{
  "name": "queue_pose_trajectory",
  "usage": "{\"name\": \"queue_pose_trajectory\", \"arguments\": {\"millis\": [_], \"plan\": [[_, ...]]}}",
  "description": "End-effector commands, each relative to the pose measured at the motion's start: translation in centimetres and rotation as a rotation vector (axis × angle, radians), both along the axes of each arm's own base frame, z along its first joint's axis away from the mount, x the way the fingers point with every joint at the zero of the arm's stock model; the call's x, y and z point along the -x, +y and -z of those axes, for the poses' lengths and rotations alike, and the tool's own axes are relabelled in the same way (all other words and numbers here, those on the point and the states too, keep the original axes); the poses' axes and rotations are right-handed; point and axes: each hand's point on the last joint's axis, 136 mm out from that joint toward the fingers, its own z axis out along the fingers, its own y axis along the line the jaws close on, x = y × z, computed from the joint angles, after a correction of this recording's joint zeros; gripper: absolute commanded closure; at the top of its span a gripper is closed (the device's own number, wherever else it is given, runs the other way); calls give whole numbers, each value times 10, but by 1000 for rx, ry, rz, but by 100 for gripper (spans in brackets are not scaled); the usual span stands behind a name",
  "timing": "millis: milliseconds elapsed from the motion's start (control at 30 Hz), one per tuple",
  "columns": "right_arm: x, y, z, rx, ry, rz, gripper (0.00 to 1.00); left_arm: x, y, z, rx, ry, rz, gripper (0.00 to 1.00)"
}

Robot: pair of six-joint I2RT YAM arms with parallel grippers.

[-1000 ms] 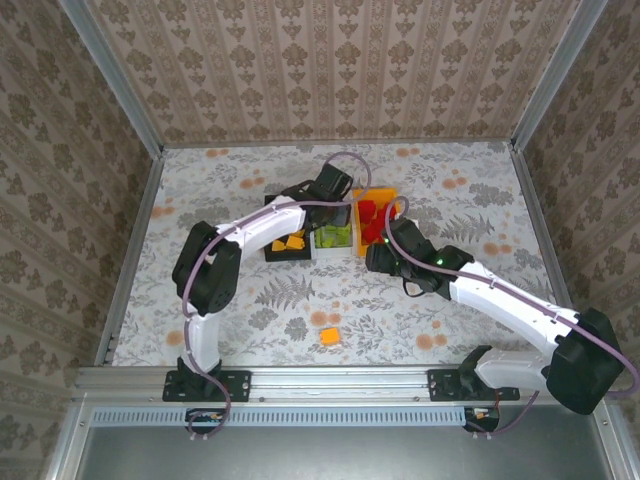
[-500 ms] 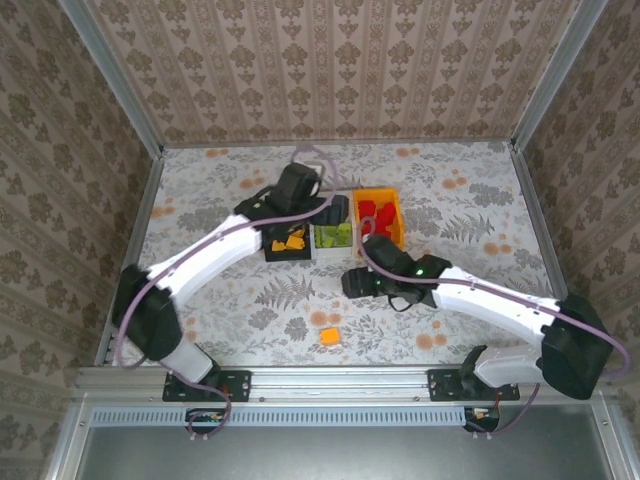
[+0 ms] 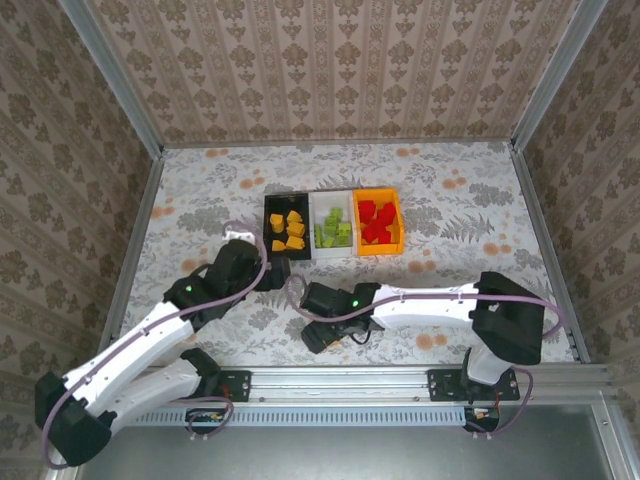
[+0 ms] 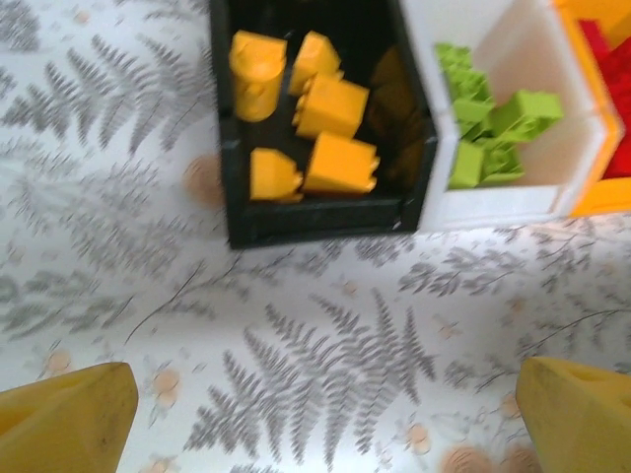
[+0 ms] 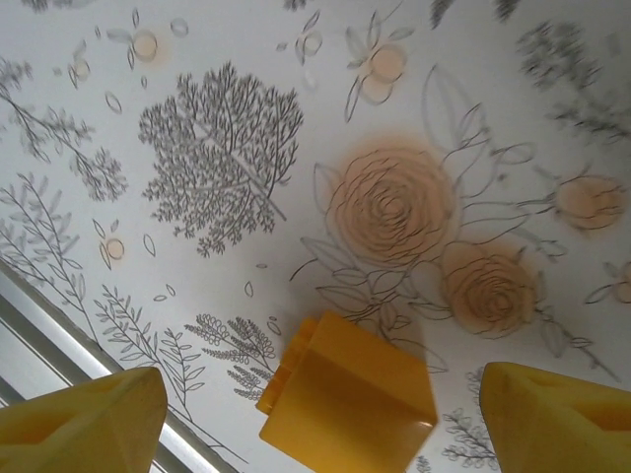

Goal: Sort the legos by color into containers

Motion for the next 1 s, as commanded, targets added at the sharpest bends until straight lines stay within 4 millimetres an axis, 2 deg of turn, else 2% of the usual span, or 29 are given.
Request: {"name": "queue_pose_trajectory", "arguments": {"millis": [0, 233, 400, 500, 567, 667, 767, 833, 967], "plan": [[2, -13, 15, 127, -15, -10, 17, 10, 25, 13, -9, 31, -96, 0], [-3, -26, 30, 208, -39, 33, 24, 17, 39, 18, -16, 41, -128, 0], [-3, -27, 31, 203, -43, 37, 43, 17, 42, 20, -24, 46, -136, 0], [-8, -27, 26, 186, -56, 50, 55, 17, 44, 20, -21, 47, -141, 0], [-10, -28, 21, 170, -66, 59, 59, 18, 46, 22, -24, 48, -146, 0], [-20, -26, 1, 123, -96, 74, 63, 20, 49, 23, -24, 50, -158, 0], [-40, -16, -30, 40, -132, 87, 64, 23, 54, 26, -27, 56, -174, 0], [-60, -3, -55, -35, -151, 103, 64, 25, 57, 29, -26, 60, -187, 0], [-107, 25, -89, -151, -184, 146, 64, 29, 62, 30, -7, 54, -204, 0]]}}
